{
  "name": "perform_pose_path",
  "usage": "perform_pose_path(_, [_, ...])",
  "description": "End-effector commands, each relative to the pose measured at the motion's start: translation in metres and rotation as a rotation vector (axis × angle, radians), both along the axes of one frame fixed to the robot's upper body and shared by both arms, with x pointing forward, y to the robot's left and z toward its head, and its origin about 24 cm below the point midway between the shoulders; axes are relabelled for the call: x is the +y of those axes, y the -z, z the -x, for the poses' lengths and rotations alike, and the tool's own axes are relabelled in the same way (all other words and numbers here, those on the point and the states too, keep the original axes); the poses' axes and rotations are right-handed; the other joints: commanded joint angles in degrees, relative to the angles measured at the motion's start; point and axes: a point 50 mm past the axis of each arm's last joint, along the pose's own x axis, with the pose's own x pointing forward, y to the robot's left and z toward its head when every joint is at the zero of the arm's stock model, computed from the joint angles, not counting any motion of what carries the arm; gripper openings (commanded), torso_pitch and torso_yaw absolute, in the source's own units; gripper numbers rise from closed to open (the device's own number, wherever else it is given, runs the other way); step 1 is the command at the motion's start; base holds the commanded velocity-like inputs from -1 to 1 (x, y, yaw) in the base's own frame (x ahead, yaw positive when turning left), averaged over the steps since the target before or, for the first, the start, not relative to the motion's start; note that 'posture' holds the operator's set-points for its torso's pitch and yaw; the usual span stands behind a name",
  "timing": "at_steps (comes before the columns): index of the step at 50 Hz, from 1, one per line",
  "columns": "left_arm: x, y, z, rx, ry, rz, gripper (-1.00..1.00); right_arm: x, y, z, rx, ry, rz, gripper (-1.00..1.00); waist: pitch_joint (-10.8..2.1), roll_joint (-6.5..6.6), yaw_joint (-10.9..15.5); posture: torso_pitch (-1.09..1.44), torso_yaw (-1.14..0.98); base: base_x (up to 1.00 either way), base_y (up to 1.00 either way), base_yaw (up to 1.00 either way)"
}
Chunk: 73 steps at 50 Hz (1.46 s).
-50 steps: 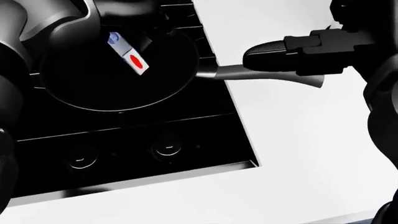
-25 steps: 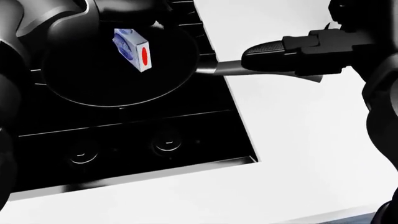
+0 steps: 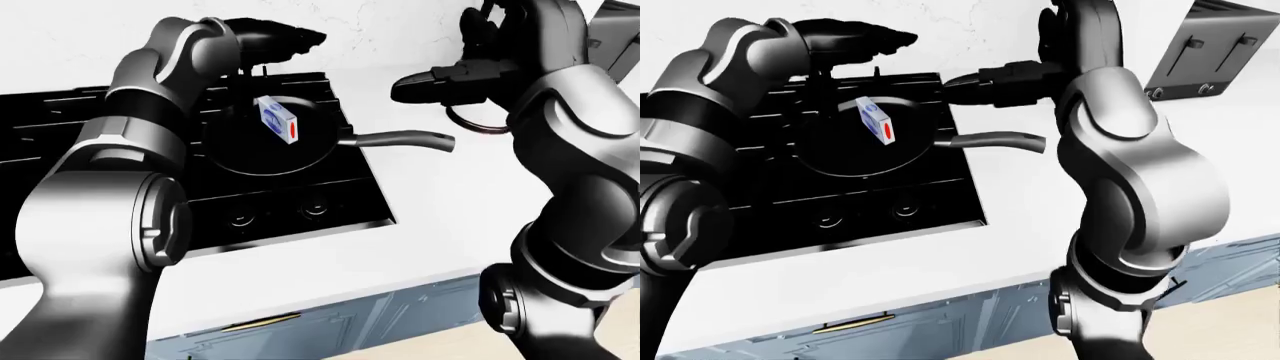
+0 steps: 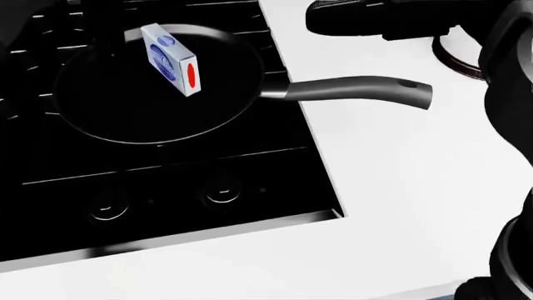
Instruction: Pick the cream cheese stick from the plate and place it in the pan.
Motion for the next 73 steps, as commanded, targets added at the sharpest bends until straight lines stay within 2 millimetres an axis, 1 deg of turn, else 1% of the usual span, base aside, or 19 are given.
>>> perform_pose_path(1, [0.002,-0.032,0.006,-0.057,-0.017,0.102,1.00,0.001,-0.018,0.004,-0.088,0.002,0.003,1.00,-1.82,0.03,-0.05,0.00,0.00,0.00,0.00,0.00])
perform_pose_path(4, [0.007,-0.040,0.007,-0.058,-0.029,0.172,1.00,0.005,-0.026,-0.005,-0.082,0.001,0.022,1.00,-1.72,-0.01,-0.06,0.00,0.00,0.00,0.00,0.00])
perform_pose_path(9, [0.018,-0.052,0.007,-0.002,-0.104,0.308,1.00,0.012,-0.029,-0.013,-0.071,-0.006,0.058,1.00,-1.68,-0.02,-0.13,0.00,0.00,0.00,0.00,0.00])
perform_pose_path(13, [0.018,-0.062,0.009,0.010,-0.130,0.391,1.00,0.012,-0.036,-0.017,-0.072,-0.008,0.073,1.00,-1.59,0.01,-0.03,0.00,0.00,0.00,0.00,0.00])
perform_pose_path(19, [0.019,-0.082,0.014,0.009,-0.158,0.613,1.00,0.008,-0.043,-0.021,-0.077,-0.004,0.082,1.00,-1.37,-0.02,0.05,0.00,0.00,0.00,0.00,0.00])
perform_pose_path(23, [0.022,-0.084,0.016,0.036,-0.173,0.686,1.00,0.007,-0.046,-0.025,-0.081,-0.004,0.088,1.00,-1.23,-0.01,-0.03,0.00,0.00,0.00,0.00,0.00])
perform_pose_path(24, [0.024,-0.086,0.017,0.054,-0.180,0.756,1.00,0.006,-0.047,-0.026,-0.082,-0.003,0.092,1.00,-1.21,0.00,-0.06,0.00,0.00,0.00,0.00,0.00])
perform_pose_path(26, [0.030,-0.086,0.018,0.022,-0.200,0.801,1.00,0.005,-0.050,-0.030,-0.086,0.001,0.097,1.00,-1.19,0.11,-0.11,0.00,0.00,0.00,0.00,0.00])
perform_pose_path(27, [0.035,-0.085,0.019,-0.045,-0.227,0.803,1.00,0.005,-0.052,-0.031,-0.090,0.004,0.105,1.00,-1.18,0.17,-0.18,0.00,0.00,0.00,0.00,0.00])
perform_pose_path(28, [0.036,-0.084,0.018,-0.022,-0.227,0.858,1.00,0.004,-0.054,-0.031,-0.092,0.006,0.107,1.00,-1.16,0.22,-0.24,0.00,0.00,0.00,0.00,0.00])
perform_pose_path(29, [0.038,-0.080,0.019,-0.056,-0.239,0.843,1.00,0.004,-0.056,-0.031,-0.094,0.007,0.108,1.00,-1.22,0.27,-0.30,0.00,0.00,0.00,0.00,0.00])
perform_pose_path(31, [0.040,-0.077,0.021,-0.072,-0.249,0.924,1.00,0.004,-0.059,-0.031,-0.099,0.005,0.107,1.00,-1.19,0.38,-0.36,0.00,0.00,0.00,0.00,0.00])
perform_pose_path(45, [0.054,-0.097,0.047,-0.163,-0.274,1.222,1.00,0.005,-0.078,-0.041,-0.137,0.019,0.137,1.00,-0.86,0.54,-0.58,0.00,0.00,0.00,0.00,0.00])
perform_pose_path(48, [0.056,-0.097,0.052,-0.179,-0.271,1.270,1.00,0.008,-0.077,-0.043,-0.145,0.022,0.156,1.00,-0.78,0.67,-0.57,0.00,0.00,0.00,0.00,0.00])
perform_pose_path(52, [0.061,-0.088,0.058,-0.194,-0.287,1.330,1.00,0.007,-0.077,-0.045,-0.164,0.036,0.165,1.00,-0.76,0.86,-0.65,0.00,0.00,0.00,0.00,0.00])
perform_pose_path(59, [0.062,-0.058,0.065,-0.219,-0.294,1.422,1.00,0.010,-0.075,-0.044,-0.216,0.073,0.214,1.00,-0.84,1.08,-0.69,0.00,0.00,0.00,0.00,0.00])
perform_pose_path(64, [0.065,-0.057,0.070,-0.293,-0.268,1.473,1.00,0.011,-0.083,-0.041,-0.275,0.083,0.210,1.00,-0.95,1.07,-0.74,0.00,0.00,0.00,0.00,0.00])
perform_pose_path(72, [0.071,-0.062,0.081,-0.396,-0.226,1.525,1.00,0.013,-0.081,-0.043,-0.317,0.087,0.252,1.00,-0.83,1.14,-0.85,0.00,0.00,0.00,0.00,0.00])
perform_pose_path(73, [0.070,-0.065,0.085,-0.429,-0.175,1.562,1.00,0.013,-0.080,-0.042,-0.326,0.089,0.254,1.00,-0.83,1.18,-0.83,0.00,0.00,0.00,0.00,0.00])
